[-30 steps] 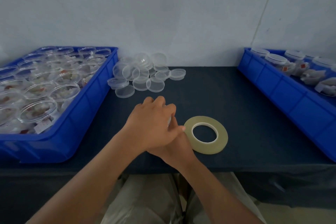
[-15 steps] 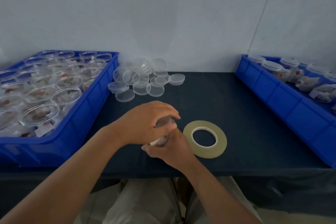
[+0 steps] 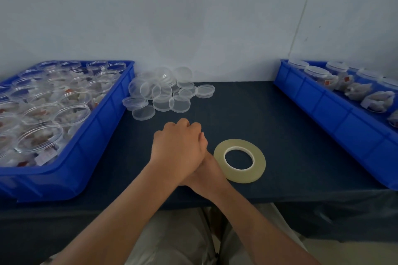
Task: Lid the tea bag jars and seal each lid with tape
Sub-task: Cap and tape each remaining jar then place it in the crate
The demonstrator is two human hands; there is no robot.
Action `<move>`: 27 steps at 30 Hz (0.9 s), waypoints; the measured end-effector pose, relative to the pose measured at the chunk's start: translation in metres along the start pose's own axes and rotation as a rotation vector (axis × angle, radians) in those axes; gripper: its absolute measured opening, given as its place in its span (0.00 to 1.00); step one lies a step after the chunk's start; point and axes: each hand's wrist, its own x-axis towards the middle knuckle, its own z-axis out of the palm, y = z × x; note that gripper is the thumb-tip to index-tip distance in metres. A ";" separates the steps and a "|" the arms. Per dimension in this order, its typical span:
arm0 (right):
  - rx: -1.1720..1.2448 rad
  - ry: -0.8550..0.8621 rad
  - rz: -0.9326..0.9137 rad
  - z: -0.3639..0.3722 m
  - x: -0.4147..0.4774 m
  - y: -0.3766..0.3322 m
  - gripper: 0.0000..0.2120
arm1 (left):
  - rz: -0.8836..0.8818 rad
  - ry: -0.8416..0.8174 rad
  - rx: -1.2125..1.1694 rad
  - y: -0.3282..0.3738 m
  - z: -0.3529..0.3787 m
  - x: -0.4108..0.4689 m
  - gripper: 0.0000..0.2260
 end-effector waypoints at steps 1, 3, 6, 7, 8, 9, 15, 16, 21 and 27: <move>-0.043 0.058 -0.047 -0.001 -0.002 -0.001 0.17 | -0.030 0.002 0.026 0.003 0.001 0.000 0.17; 0.006 0.086 -0.047 -0.007 -0.003 -0.002 0.11 | -0.080 -0.003 0.077 0.009 0.002 0.000 0.15; 0.115 -0.009 -0.090 -0.011 -0.002 -0.008 0.08 | -0.075 -0.034 0.105 0.011 0.001 0.004 0.15; 0.043 0.009 -0.111 -0.008 -0.001 -0.005 0.10 | -0.038 -0.034 0.102 0.008 0.002 0.005 0.16; 0.055 -0.032 -0.045 -0.005 0.001 -0.008 0.14 | 0.010 -0.034 0.086 0.003 0.002 0.006 0.17; 0.011 -0.034 0.006 -0.003 0.005 -0.008 0.20 | 0.071 -0.038 0.050 -0.004 0.002 0.007 0.18; 0.333 -0.059 0.197 -0.001 -0.003 0.003 0.25 | 0.481 -0.118 -0.386 -0.046 -0.012 0.012 0.12; 0.375 -0.064 0.213 -0.003 -0.004 0.003 0.26 | 0.502 -0.137 -0.447 -0.049 -0.014 0.013 0.12; 0.441 -0.046 0.223 -0.011 -0.007 -0.002 0.36 | 0.462 -0.184 -0.348 -0.045 -0.022 0.014 0.23; 0.195 -0.081 0.122 -0.003 -0.002 -0.008 0.35 | 0.017 -0.403 -0.227 -0.027 -0.018 -0.005 0.34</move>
